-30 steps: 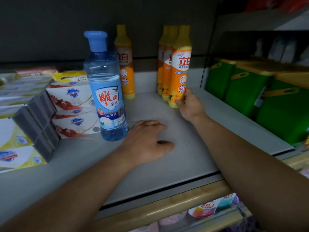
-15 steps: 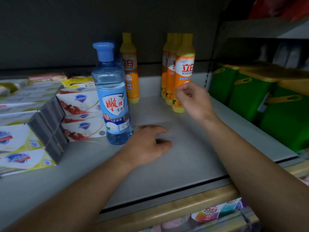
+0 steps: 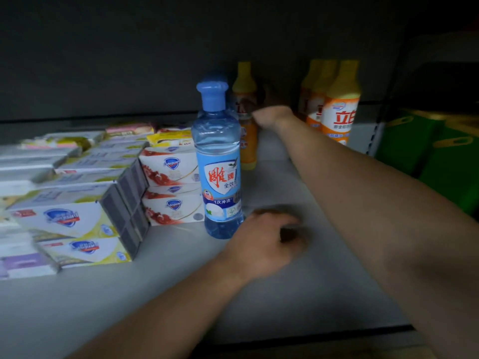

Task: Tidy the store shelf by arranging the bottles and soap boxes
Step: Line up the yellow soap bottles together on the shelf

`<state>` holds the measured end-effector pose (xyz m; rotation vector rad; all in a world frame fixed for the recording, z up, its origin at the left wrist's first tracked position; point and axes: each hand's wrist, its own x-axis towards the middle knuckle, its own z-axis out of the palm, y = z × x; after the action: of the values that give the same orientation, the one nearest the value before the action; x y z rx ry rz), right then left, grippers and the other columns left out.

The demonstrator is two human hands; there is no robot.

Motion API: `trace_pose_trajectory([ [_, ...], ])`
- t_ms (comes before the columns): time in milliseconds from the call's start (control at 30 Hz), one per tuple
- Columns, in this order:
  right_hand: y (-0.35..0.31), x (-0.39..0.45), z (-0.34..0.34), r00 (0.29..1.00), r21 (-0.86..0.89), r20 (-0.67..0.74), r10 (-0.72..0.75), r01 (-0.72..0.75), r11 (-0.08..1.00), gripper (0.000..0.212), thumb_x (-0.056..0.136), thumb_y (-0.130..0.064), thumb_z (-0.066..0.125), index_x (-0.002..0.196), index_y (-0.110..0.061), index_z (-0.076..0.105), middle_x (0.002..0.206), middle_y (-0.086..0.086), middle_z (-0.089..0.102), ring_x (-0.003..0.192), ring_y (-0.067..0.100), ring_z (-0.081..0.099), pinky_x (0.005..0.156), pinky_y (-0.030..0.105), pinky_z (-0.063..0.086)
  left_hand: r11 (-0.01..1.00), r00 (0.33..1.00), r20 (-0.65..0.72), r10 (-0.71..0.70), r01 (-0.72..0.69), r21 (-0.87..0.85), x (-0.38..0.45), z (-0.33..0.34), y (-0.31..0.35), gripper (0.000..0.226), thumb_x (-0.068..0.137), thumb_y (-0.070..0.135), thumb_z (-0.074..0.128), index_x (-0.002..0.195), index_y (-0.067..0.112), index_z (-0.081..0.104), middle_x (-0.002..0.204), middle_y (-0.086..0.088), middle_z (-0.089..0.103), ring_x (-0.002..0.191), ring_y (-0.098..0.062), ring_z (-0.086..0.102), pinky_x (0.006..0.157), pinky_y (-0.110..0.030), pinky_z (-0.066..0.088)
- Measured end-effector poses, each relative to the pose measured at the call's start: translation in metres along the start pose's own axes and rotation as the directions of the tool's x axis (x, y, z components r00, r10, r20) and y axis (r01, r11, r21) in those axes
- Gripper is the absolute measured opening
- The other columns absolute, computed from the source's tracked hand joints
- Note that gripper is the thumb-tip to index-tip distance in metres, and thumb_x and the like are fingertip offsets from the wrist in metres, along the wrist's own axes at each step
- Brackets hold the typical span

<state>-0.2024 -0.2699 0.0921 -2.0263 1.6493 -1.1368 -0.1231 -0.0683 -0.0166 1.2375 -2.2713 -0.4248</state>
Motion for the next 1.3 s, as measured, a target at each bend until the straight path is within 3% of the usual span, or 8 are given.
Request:
trace_pose_trajectory([
  [333,-0.004,0.001,-0.002,0.989,-0.06,-0.146,-0.024,0.015,0.998,0.075,0.093,-0.042,0.063,0.151,-0.012,0.028,0.154,0.015,0.033,0.141,0.03,0.032,0.113,0.032,0.026,0.999,0.999,-0.026,0.032,-0.032,0.011,0.002,0.004,-0.003,0.039,0.088,0.035,0.063,0.125,0.021,0.064,0.128,0.0,0.064,0.122,-0.016,0.055,0.102,-0.027,0.041],
  [533,-0.005,-0.061,-0.03,0.977,0.119,-0.212,-0.015,0.041,0.992,0.065,0.085,-0.029,0.075,0.14,-0.017,0.044,0.129,0.009,0.06,0.117,0.024,0.057,0.086,0.024,0.044,1.0,1.0,-0.01,-0.007,0.007,0.008,0.002,0.003,0.0,0.041,0.088,0.034,0.06,0.127,0.022,0.063,0.133,0.002,0.061,0.127,-0.015,0.051,0.104,-0.023,0.038],
  [633,-0.007,-0.099,-0.053,0.969,0.114,-0.246,-0.007,0.036,0.993,0.055,0.084,-0.032,0.075,0.132,-0.017,0.051,0.12,0.004,0.064,0.111,0.021,0.06,0.086,0.027,0.046,0.998,0.999,-0.021,-0.049,0.048,-0.03,0.002,0.001,0.001,0.039,0.09,0.032,0.058,0.128,0.022,0.061,0.131,0.0,0.063,0.124,-0.017,0.054,0.098,-0.022,0.04],
  [733,-0.01,-0.137,-0.078,0.959,0.136,-0.282,0.009,0.03,0.99,0.047,0.083,-0.026,0.076,0.123,-0.022,0.051,0.109,-0.005,0.063,0.101,0.015,0.062,0.083,0.024,0.049,0.981,0.976,-0.179,-0.125,0.094,-0.169,0.004,-0.001,0.002,0.037,0.091,0.025,0.06,0.127,0.019,0.059,0.118,-0.004,0.068,0.111,-0.022,0.062,0.094,-0.027,0.045],
  [867,-0.02,-0.182,-0.105,0.952,0.126,-0.303,0.039,-0.001,0.992,0.056,0.081,-0.026,0.076,0.131,-0.026,0.05,0.112,-0.007,0.064,0.1,0.01,0.061,0.079,0.018,0.046,0.924,0.919,-0.375,-0.126,-0.029,-0.38,0.003,-0.003,0.012,0.034,0.087,0.021,0.068,0.119,0.019,0.054,0.104,0.013,0.061,0.096,-0.016,0.065,0.082,-0.024,0.051],
  [967,-0.031,-0.207,-0.118,0.954,0.145,-0.296,0.039,0.005,0.989,0.055,0.083,-0.025,0.075,0.132,-0.023,0.05,0.118,-0.001,0.066,0.106,0.015,0.064,0.092,0.034,0.053,0.9,0.946,-0.301,-0.118,-0.026,-0.434,0.002,-0.003,0.017,0.05,0.087,0.029,0.069,0.132,0.016,0.048,0.122,0.007,0.06,0.107,-0.013,0.061,0.093,-0.032,0.049],
  [1100,-0.041,-0.224,-0.131,0.964,0.288,-0.25,0.088,-0.013,0.958,0.048,0.089,-0.028,0.071,0.133,-0.021,0.05,0.117,0.0,0.067,0.105,0.016,0.066,0.092,0.046,0.056,0.808,0.983,-0.175,-0.056,-0.058,-0.586,-0.009,-0.01,0.027,0.036,0.087,0.034,0.068,0.115,0.039,0.048,0.102,0.027,0.063,0.09,0.012,0.061,0.076,-0.016,0.048],
  [1300,-0.032,-0.227,-0.125,0.948,0.379,-0.153,0.281,-0.206,0.902,0.044,0.095,-0.044,0.06,0.131,-0.021,0.052,0.115,0.001,0.067,0.099,0.017,0.068,0.087,0.043,0.058,0.626,0.999,-0.035,0.018,-0.039,-0.779,-0.022,-0.018,0.038,0.034,0.074,0.034,0.077,0.103,0.031,0.059,0.09,0.015,0.072,0.081,0.0,0.069,0.064,-0.015,0.053],
])
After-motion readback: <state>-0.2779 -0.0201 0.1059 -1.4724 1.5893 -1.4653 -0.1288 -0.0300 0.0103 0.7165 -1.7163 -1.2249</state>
